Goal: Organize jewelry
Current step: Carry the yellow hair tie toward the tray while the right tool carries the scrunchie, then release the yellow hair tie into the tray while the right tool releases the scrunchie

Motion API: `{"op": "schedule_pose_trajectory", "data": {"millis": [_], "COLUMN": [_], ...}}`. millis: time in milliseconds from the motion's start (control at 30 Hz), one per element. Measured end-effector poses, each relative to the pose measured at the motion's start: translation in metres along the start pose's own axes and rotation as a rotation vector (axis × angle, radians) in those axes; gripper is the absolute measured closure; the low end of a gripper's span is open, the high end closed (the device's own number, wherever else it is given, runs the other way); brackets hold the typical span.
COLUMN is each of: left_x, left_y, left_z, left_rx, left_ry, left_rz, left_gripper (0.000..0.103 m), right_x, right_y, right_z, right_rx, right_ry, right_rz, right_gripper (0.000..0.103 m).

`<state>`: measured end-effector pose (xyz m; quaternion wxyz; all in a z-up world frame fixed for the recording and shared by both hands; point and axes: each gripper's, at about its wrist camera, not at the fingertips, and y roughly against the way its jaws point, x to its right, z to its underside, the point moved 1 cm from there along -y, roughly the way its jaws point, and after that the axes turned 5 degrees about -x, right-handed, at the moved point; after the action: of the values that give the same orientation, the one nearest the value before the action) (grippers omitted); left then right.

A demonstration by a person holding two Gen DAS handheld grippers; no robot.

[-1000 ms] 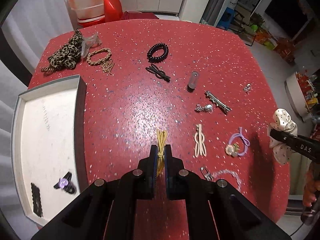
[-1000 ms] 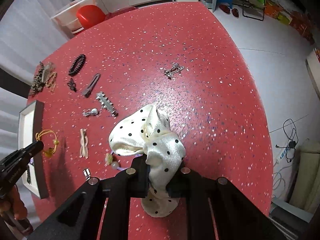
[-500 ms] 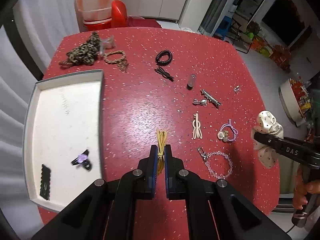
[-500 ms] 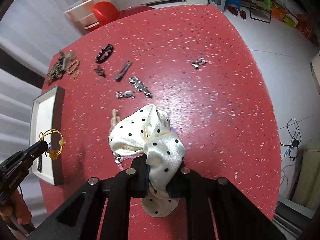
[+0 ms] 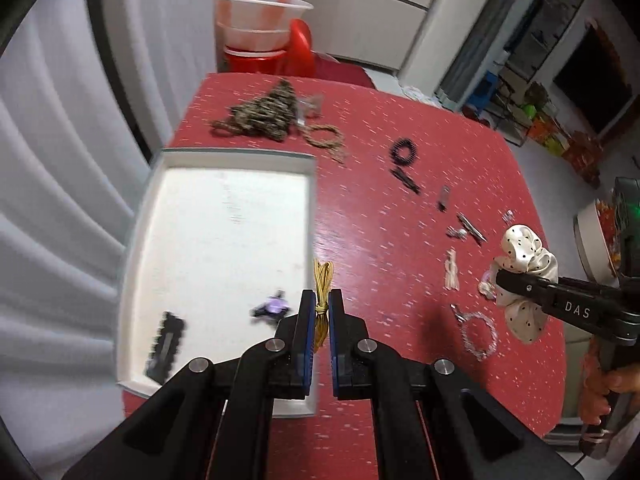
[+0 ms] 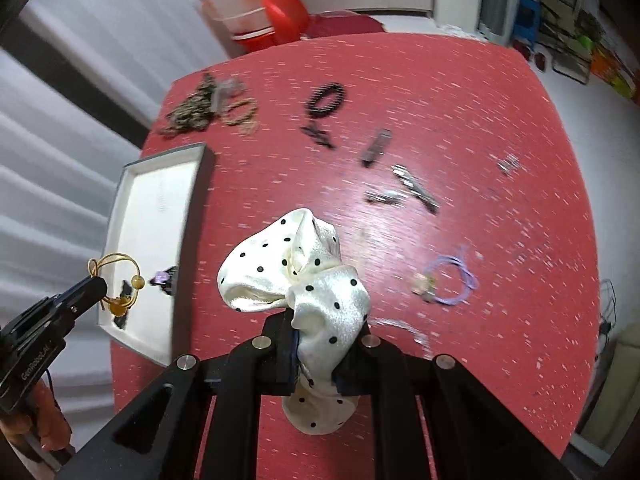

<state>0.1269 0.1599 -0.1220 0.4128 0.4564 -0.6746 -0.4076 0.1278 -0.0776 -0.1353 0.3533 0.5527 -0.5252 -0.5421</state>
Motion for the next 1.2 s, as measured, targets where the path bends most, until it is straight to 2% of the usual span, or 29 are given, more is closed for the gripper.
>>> {"op": "schedule_pose_trajectory", "data": {"millis": [300,600,900,1200], "left_x": [-0.061,-0.095,-0.12,-0.127], "left_y": [0.006,-0.006,-0.051,-0.104], "left_z": [-0.015,-0.036,-0.072,-0.084], "left_rx": [0.037,0.069,0.079,0.051], "left_ry": [0.081,0.113,0.149,0.134], "left_rz": [-0.048,-0.07,-0.078,-0.122], "left_gripper": [0.095,0.095,0.096,0.095], "right_x": [-0.074,-0.134,-0.164,-0.177], "right_y": [-0.011,-0.033,-0.076,-0.134], "right_z": [-0.033,-0.061,-0.096,-0.114], "right_rx": [0.013,0.009,-0.028,-0.075], "right_ry": [0.124,0.218,0.253,0.227], "right_rz": [-0.043,-0.078,-0.088,-0.072], "right_gripper": [0.089,0.089,0.089,0.089]}}
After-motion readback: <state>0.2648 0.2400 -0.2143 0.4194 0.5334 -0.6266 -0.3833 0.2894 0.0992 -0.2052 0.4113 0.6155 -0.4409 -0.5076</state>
